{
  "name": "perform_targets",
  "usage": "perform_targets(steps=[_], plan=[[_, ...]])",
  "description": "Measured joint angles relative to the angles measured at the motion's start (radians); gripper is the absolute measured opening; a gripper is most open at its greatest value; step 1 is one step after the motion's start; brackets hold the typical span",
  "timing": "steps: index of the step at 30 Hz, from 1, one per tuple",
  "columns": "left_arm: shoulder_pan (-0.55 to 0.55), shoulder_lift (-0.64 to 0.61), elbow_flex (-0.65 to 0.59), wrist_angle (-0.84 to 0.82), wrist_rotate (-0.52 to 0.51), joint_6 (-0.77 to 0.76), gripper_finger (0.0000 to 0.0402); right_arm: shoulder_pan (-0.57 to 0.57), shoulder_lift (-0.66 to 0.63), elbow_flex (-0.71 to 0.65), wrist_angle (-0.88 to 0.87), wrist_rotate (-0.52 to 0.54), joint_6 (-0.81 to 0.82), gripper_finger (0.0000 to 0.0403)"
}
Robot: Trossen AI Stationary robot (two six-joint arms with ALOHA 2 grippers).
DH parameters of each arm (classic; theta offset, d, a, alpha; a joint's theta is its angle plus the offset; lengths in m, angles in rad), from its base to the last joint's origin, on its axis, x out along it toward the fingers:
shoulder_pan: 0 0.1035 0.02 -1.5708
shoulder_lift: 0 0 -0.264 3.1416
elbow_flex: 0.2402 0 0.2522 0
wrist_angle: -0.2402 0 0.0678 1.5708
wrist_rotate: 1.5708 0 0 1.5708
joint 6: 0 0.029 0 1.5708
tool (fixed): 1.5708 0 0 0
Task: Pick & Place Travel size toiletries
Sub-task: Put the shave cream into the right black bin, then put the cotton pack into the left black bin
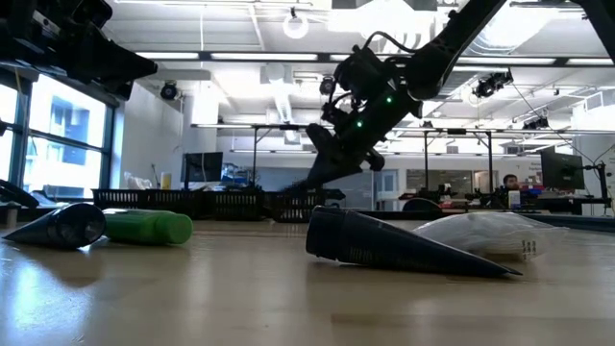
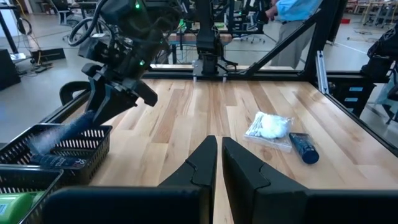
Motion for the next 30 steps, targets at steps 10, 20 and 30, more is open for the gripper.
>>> perform_targets(steps=[10, 20, 30], plan=[[0.0, 0.0, 0.0, 0.0, 0.0, 0.0, 0.0022, 0.005, -0.004, 0.0, 0.012, 0.001, -0.025, 0.017], [0.0, 0.0, 0.0, -0.003, 0.0, 0.0, 0.0022, 0.104, -0.126, 0.0, 0.08, 0.003, -0.106, 0.0125], [0.0, 0.0, 0.0, -0.003, 0.0, 0.0, 0.0022, 0.288, -0.17, 0.0, 0.109, -0.071, 0.014, 0.0079]])
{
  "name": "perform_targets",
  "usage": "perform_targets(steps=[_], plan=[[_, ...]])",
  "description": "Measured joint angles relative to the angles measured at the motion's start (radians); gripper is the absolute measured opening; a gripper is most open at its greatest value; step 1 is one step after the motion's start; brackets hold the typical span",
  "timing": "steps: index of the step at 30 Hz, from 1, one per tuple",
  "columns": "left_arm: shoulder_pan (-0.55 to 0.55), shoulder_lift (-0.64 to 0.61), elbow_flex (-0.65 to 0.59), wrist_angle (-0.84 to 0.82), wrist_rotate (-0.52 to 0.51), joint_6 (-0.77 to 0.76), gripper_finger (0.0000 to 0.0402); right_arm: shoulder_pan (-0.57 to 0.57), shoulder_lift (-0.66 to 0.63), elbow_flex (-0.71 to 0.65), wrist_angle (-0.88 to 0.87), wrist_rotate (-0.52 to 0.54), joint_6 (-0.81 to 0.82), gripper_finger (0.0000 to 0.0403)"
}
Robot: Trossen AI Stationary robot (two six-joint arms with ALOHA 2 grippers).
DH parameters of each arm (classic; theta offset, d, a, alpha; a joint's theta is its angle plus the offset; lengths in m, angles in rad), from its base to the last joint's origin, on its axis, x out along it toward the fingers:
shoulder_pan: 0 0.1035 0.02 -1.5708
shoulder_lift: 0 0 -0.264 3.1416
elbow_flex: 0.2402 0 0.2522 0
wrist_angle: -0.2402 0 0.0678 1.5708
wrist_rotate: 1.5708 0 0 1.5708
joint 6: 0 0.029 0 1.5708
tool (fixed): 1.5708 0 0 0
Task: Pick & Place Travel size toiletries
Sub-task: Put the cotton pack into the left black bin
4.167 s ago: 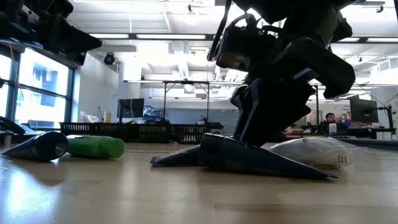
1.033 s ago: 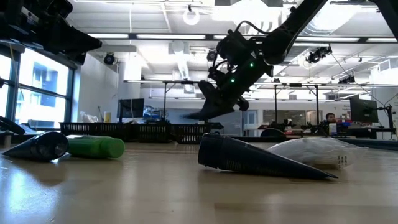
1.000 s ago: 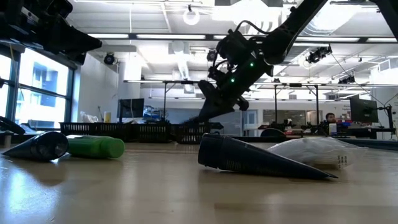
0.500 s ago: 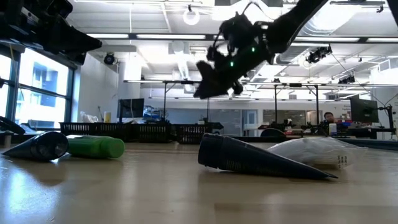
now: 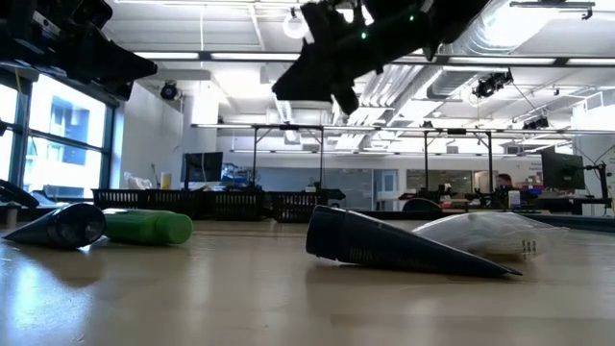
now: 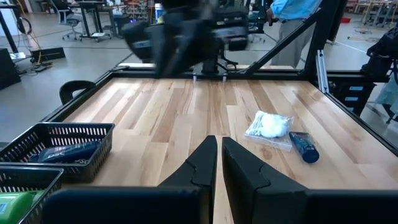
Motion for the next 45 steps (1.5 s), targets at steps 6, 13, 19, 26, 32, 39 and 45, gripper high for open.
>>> perform_targets(steps=[6, 13, 19, 26, 32, 39, 45], plan=[[0.0, 0.0, 0.0, 0.0, 0.0, 0.0, 0.0022, 0.074, 0.0, 0.0, 0.017, 0.004, -0.039, 0.0062], [0.0, 0.0, 0.0, 0.0, 0.0, 0.0, 0.0022, 0.108, 0.0, 0.0, 0.016, 0.003, -0.04, 0.0051], [0.0, 0.0, 0.0, 0.0, 0.0, 0.0, 0.0022, 0.119, 0.0, 0.0, 0.02, 0.003, -0.04, 0.005], [0.0, 0.0, 0.0, 0.009, -0.025, 0.0, 0.0022, 0.112, 0.0, 0.0, 0.02, 0.004, -0.074, 0.005], [0.0, 0.0, 0.0, 0.009, -0.081, 0.0, 0.0022, 0.11, 0.0, 0.0, 0.011, 0.004, -0.093, 0.005], [0.0, 0.0, 0.0, 0.009, -0.092, 0.0, 0.0022, 0.115, 0.0, 0.0, -0.013, -0.001, -0.057, 0.005], [0.0, 0.0, 0.0, 0.008, -0.092, 0.0, 0.0022, 0.121, -0.027, -0.002, -0.234, -0.044, 0.091, 0.005]])
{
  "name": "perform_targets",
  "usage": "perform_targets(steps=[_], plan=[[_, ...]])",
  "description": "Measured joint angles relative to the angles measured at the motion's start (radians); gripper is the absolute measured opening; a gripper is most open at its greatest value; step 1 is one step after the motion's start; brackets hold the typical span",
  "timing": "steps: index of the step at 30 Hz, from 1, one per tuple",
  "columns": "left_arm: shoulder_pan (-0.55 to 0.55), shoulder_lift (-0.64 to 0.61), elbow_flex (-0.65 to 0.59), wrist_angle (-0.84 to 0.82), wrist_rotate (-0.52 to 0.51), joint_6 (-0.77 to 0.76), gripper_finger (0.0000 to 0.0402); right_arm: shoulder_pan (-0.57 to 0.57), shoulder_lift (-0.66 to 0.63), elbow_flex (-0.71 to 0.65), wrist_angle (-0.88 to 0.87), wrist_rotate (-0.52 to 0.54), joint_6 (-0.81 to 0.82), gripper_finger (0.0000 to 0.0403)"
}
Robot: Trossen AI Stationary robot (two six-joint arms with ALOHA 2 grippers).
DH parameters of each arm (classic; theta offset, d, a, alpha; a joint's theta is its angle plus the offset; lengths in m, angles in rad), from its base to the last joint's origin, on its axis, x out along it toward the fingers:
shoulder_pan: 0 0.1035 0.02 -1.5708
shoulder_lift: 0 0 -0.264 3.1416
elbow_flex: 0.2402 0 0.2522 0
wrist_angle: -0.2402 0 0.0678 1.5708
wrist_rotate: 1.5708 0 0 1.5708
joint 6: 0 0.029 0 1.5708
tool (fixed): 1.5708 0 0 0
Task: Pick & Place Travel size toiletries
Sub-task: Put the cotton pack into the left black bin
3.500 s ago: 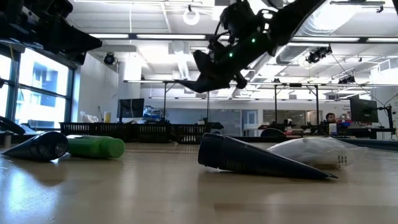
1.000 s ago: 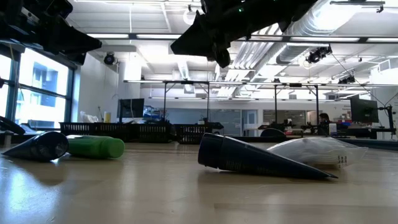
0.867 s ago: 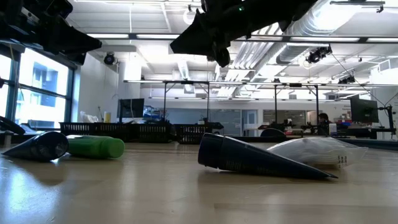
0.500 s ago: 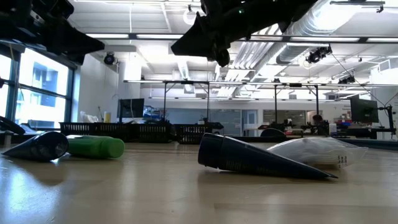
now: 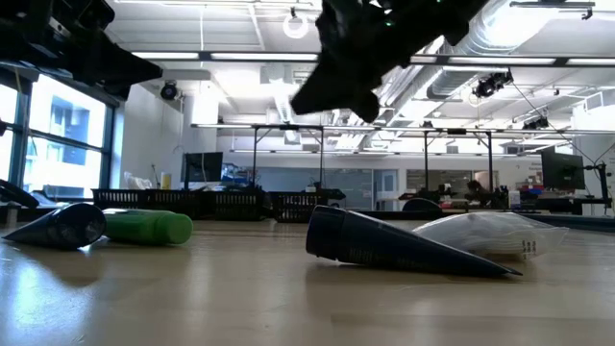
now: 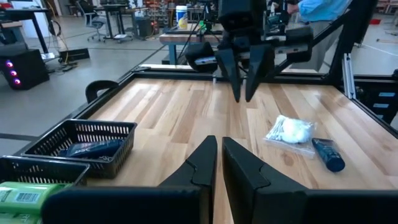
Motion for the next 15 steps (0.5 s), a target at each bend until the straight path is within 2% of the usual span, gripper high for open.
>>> perform_targets(steps=[6, 10, 15], plan=[[0.0, 0.0, 0.0, 0.0, -0.015, 0.0, 0.0022, 0.005, -0.019, 0.001, -0.174, -0.117, 0.153, 0.005], [0.0, 0.0, 0.0, 0.0, -0.018, 0.0, 0.0022, 0.02, -0.019, 0.001, -0.245, -0.192, 0.148, 0.005], [0.0, 0.0, 0.0, 0.0, -0.018, 0.0, 0.0022, 0.029, -0.019, 0.001, -0.341, -0.188, 0.131, 0.005]])
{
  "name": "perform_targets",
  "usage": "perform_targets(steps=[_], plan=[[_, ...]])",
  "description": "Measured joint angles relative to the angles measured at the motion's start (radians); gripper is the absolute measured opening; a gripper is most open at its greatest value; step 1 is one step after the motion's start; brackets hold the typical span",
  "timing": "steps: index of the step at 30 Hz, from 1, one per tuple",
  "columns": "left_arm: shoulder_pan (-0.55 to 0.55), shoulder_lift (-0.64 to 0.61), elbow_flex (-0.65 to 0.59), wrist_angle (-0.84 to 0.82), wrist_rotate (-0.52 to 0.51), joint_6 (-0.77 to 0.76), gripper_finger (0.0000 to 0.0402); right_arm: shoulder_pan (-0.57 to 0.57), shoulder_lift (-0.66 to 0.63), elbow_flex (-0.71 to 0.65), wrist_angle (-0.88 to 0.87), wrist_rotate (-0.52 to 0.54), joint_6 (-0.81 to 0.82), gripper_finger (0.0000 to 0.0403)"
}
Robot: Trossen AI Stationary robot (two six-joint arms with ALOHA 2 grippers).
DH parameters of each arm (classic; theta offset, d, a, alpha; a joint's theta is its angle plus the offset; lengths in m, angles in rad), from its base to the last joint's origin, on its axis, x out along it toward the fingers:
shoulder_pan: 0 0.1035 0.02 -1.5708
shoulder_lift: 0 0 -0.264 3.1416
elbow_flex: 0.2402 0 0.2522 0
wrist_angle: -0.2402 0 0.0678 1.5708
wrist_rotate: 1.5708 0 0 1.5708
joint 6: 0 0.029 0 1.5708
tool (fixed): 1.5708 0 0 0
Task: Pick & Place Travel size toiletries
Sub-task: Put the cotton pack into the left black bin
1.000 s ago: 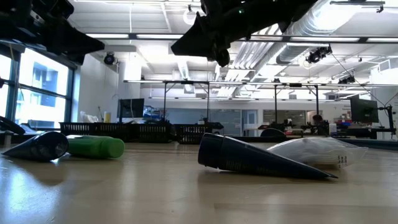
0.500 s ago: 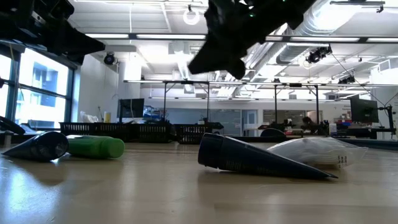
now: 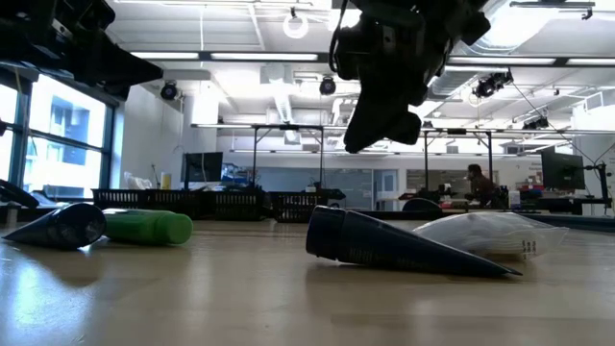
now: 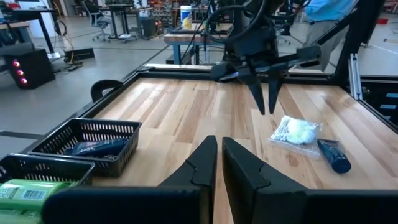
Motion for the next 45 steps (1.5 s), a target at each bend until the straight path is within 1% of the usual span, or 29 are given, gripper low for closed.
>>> perform_targets(steps=[2, 6, 15, 21, 26, 30, 33, 36, 39, 42, 45], plan=[[0.0, 0.0, 0.0, 0.0, -0.008, 0.007, 0.0022, 0.0, 0.0, 0.0, 0.002, 0.001, 0.0, 0.005], [0.0, 0.0, 0.0, 0.0, -0.041, 0.081, 0.0022, 0.0, 0.0, 0.0, 0.009, 0.019, -0.001, 0.005], [0.0, 0.0, 0.0, 0.0, -0.047, 0.086, 0.0022, -0.001, 0.0, 0.0, 0.083, 0.133, -0.002, 0.005], [0.0, 0.0, 0.0, 0.002, -0.05, 0.086, 0.0022, -0.001, 0.0, 0.0, 0.119, 0.132, -0.043, 0.005], [0.0, 0.0, 0.0, 0.003, -0.049, 0.086, 0.0022, 0.01, -0.004, 0.0, 0.116, 0.135, 0.027, 0.0049], [0.0, 0.0, 0.0, 0.005, -0.049, 0.087, 0.0022, 0.065, -0.018, 0.004, 0.112, 0.223, 0.033, 0.0028], [0.0, 0.0, 0.0, 0.011, -0.049, 0.105, 0.0022, 0.109, -0.027, 0.026, 0.042, 0.265, 0.064, 0.0008], [0.0, 0.0, 0.0, 0.01, -0.049, 0.113, 0.0022, 0.145, -0.031, 0.072, -0.014, 0.292, 0.127, 0.0005], [0.0, 0.0, 0.0, 0.01, -0.049, 0.113, 0.0022, 0.185, -0.031, 0.099, -0.086, 0.307, 0.131, 0.0003], [0.0, 0.0, 0.0, 0.01, -0.049, 0.113, 0.0022, 0.219, -0.031, 0.101, -0.131, 0.307, 0.132, 0.0004], [0.0, 0.0, 0.0, 0.008, -0.048, 0.113, 0.0022, 0.25, -0.03, 0.101, -0.191, 0.317, 0.17, 0.0003]])
